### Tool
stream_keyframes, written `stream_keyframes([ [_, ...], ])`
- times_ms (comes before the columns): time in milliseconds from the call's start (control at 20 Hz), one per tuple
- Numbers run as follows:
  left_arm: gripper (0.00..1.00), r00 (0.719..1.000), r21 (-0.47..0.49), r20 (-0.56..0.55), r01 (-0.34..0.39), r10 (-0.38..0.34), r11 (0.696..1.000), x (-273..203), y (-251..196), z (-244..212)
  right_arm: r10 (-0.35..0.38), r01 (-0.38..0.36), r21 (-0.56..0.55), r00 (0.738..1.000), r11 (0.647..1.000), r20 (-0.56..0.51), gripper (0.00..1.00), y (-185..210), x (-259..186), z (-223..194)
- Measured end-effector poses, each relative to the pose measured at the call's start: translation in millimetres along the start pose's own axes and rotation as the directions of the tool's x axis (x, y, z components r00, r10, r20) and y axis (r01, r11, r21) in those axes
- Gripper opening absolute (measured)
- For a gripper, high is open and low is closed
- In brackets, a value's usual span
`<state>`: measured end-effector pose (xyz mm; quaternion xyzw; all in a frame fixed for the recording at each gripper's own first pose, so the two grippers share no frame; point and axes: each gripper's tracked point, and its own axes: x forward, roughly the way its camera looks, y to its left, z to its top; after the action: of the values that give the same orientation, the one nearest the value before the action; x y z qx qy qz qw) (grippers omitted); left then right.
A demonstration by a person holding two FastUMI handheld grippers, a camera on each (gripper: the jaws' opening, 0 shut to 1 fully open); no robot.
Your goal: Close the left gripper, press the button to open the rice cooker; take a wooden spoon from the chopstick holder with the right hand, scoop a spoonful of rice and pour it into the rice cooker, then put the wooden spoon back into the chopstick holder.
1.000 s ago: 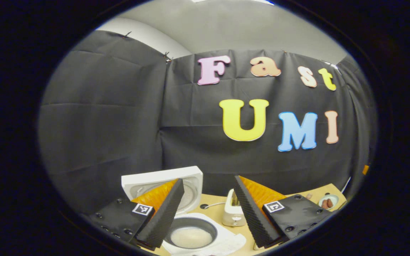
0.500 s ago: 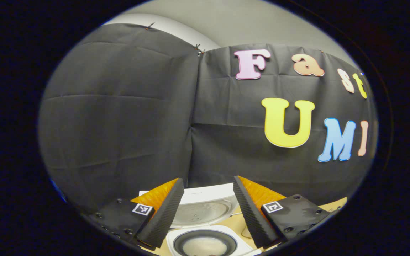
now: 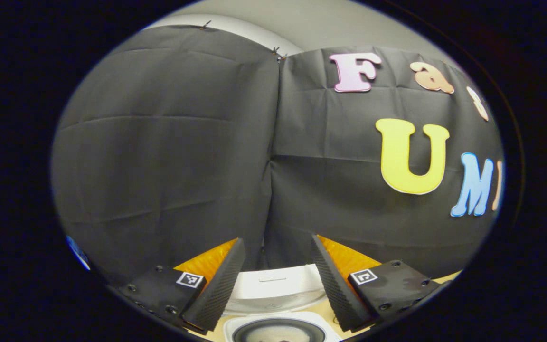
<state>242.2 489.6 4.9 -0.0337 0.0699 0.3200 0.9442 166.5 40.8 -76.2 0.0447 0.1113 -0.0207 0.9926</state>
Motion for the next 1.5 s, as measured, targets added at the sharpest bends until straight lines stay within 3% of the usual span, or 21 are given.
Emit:
stream_keyframes([
  [350, 0.96, 0.997, 0.008, -0.066, -0.034, 0.034, 0.999, 29.6, 8.0, -23.0, -0.016, 0.016, 0.004, 1.0, 1.0, 0.001, 0.99, -8.8, -0.7, 2.3],
  [650, 0.97, 0.997, 0.03, -0.061, -0.05, 0.052, 0.998, 29.5, 10.1, -27.5, -0.022, 0.022, 0.003, 0.999, 1.0, 0.048, 0.99, -12.6, -2.7, 13.2],
  [700, 0.93, 0.997, 0.03, -0.06, -0.048, 0.05, 0.998, 26.6, 8.8, -25.4, -0.03, 0.03, 0.0, 0.998, 1.0, 0.057, 0.99, -15.0, -2.7, 13.8],
  [850, 0.97, 0.997, 0.03, -0.059, -0.044, 0.045, 0.999, 22.5, 7.3, -26.3, -0.026, 0.025, 0.01, 0.999, 1.0, 0.044, 0.99, -14.6, -4.0, 8.3],
  [1050, 0.97, 0.999, 0.033, -0.041, -0.032, 0.034, 0.999, -6.1, -5.2, -31.9, -0.034, 0.029, 0.058, 0.996, 0.998, 0.088, 0.99, -21.1, -9.7, 22.4],
  [1500, 0.96, 1.0, 0.052, 0.005, -0.021, 0.021, 0.998, -72.9, -14.9, -60.7, -0.056, 0.055, 0.011, 0.99, 0.998, 0.127, 0.99, -35.1, -17.9, 36.0],
])
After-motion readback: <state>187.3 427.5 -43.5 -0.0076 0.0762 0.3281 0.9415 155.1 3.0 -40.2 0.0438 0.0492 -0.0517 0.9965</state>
